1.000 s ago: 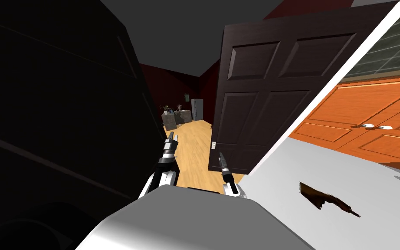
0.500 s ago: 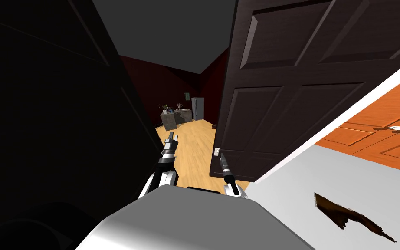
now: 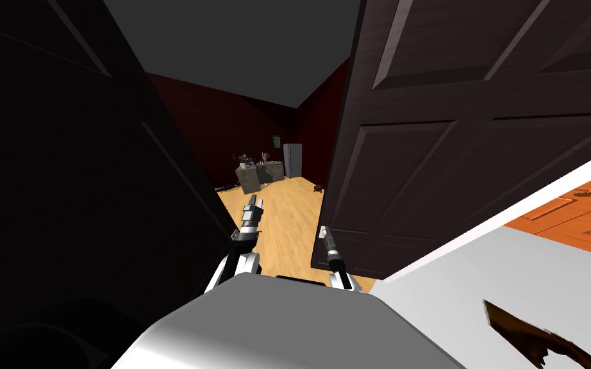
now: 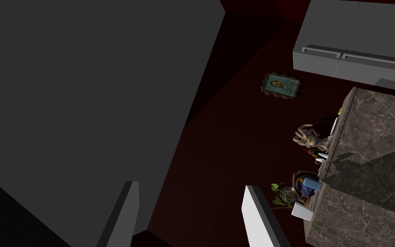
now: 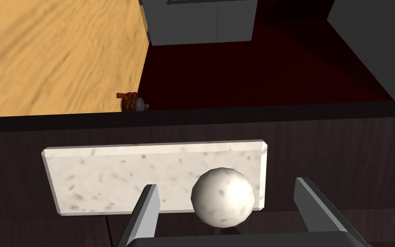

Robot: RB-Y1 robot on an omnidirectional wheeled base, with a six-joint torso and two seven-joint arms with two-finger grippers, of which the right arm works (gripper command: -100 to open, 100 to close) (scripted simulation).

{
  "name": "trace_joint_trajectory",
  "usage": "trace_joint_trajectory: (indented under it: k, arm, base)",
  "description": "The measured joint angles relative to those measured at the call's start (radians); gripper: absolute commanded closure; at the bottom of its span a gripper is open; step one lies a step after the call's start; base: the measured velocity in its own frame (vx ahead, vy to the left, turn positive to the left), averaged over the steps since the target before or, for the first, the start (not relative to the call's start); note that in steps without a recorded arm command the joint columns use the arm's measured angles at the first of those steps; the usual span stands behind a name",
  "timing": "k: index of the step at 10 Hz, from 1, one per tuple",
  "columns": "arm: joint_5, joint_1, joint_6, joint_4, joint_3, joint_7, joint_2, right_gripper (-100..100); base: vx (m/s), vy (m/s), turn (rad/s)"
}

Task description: Push the door open

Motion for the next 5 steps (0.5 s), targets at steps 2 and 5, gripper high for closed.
trace_joint_trajectory:
  k: [2, 5]
  arm:
    - [0.000, -0.003, 0.002, -0.001, 0.000, 0.000, -0.001, 100]
    - [0.001, -0.001, 0.004, 0.001, 0.001, 0.001, 0.000, 100]
  base:
    - [-0.024, -0.004, 0.007]
    - [-0.007, 0.000, -0.001]
